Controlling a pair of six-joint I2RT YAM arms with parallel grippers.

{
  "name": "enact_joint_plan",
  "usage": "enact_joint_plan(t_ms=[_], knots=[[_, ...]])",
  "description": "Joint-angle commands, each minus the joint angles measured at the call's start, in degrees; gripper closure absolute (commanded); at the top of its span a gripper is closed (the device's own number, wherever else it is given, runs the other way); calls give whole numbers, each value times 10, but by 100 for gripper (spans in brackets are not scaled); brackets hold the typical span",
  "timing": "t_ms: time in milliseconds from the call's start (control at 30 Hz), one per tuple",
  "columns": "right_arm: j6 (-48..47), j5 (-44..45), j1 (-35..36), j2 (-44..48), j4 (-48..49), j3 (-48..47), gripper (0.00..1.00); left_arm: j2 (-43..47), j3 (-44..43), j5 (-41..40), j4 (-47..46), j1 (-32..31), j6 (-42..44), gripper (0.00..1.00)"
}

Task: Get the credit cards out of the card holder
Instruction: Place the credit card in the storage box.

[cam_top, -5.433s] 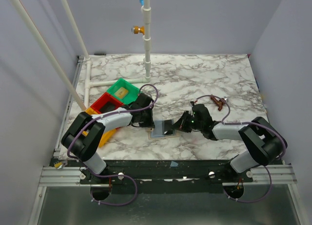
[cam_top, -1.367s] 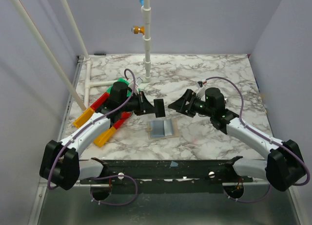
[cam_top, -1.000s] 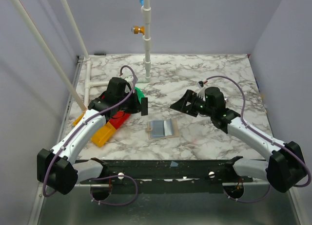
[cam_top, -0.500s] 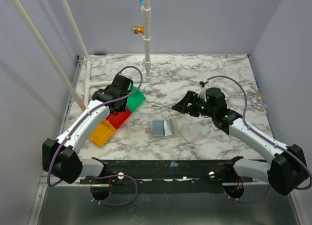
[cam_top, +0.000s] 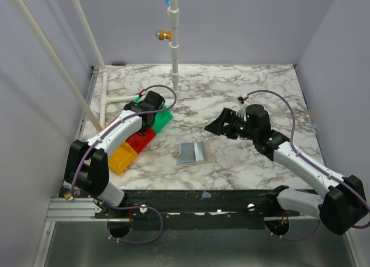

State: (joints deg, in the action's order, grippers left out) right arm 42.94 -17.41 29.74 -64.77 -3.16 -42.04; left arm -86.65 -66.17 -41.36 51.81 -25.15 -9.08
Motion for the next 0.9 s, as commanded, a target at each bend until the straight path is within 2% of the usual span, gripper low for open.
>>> enact_joint_plan(t_ms=[0,233,333,567,867], knots=[[-11,-7,4,9,-12,-5,15,-13,-4,-85,-24,-2,32,100],[-7,-13,4,7,-4,-2,15,-26,18,-122,-112,-8,124,100],[-8,-13,4,9,-4,-1,15,-30,39,-121,-155,-18,176,100],[-8,-10,4,17,-5,5,15,-51,82,-101,-226,-22,238,100],[-8,-11,3,15,-4,7,15,-97,83,-87,-240,-22,248,100]])
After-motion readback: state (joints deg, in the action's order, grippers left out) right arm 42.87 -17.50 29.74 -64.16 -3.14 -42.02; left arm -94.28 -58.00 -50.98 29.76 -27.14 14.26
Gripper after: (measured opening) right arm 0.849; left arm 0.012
